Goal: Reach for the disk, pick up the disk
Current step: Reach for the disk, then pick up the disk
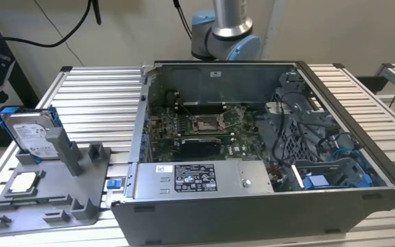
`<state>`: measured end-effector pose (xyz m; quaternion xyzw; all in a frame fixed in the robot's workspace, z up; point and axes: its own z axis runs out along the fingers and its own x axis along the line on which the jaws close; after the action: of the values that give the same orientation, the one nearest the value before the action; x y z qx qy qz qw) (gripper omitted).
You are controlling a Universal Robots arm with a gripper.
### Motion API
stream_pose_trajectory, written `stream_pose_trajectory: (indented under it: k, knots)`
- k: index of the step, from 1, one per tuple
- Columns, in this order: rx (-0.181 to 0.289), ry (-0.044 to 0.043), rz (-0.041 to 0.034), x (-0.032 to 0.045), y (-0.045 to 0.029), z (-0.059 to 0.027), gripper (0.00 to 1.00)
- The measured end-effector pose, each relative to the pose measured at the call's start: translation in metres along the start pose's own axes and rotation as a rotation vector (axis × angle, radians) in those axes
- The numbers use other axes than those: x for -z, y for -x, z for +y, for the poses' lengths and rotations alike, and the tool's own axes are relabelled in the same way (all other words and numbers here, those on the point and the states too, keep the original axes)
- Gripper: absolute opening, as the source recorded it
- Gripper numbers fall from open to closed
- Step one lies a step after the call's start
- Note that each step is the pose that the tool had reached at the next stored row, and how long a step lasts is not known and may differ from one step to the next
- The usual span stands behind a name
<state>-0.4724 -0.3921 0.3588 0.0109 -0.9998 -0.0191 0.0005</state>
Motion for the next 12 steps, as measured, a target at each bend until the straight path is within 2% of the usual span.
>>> stream_pose_trajectory:
  k: [12]
  knots:
    - [0.0, 0.0034, -0.0002, 0.0, -0.0001, 0.0001, 0.0]
